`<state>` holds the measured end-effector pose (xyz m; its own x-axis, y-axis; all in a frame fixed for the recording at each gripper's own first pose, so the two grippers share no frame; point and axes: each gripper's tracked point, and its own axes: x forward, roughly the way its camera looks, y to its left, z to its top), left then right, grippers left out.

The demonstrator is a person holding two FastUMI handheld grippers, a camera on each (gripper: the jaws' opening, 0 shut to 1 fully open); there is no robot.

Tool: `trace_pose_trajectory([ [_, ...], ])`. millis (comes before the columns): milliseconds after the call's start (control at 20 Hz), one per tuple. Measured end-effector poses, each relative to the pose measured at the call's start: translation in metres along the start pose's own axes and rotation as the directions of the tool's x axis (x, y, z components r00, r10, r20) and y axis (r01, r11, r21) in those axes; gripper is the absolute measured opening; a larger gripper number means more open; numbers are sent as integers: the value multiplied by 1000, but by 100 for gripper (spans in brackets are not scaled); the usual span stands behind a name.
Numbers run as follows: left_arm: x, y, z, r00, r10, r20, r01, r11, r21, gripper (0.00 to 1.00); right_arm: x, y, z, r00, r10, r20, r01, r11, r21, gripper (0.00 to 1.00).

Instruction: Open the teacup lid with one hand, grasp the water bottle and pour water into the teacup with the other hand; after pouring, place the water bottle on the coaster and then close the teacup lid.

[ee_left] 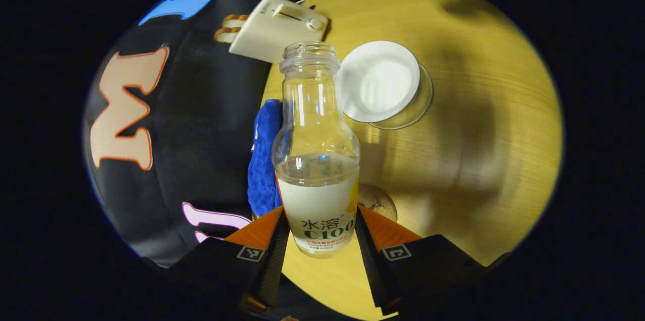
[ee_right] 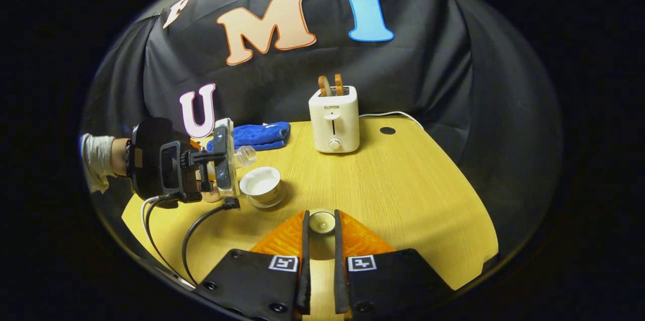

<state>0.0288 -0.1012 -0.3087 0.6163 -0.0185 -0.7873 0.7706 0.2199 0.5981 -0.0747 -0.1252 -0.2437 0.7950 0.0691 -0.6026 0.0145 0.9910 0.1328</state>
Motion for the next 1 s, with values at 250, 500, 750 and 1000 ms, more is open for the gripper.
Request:
trace_pose_trajectory([
  [250,8,-12,-15,994,42,105,-8,951,-309,69,2,25,12,1000,-2,-8,1,997,-80,22],
  [500,9,-7,-5,969,118,216,16,846,-533,69,6,46,20,1000,-12,-22,9,993,-121,22],
  [750,10,-5,3,936,181,303,99,690,-717,69,4,58,22,999,-31,-38,24,986,-165,21],
  [1000,11,-4,4,907,232,352,177,549,-817,70,3,65,23,997,-48,-59,36,980,-195,21],
])
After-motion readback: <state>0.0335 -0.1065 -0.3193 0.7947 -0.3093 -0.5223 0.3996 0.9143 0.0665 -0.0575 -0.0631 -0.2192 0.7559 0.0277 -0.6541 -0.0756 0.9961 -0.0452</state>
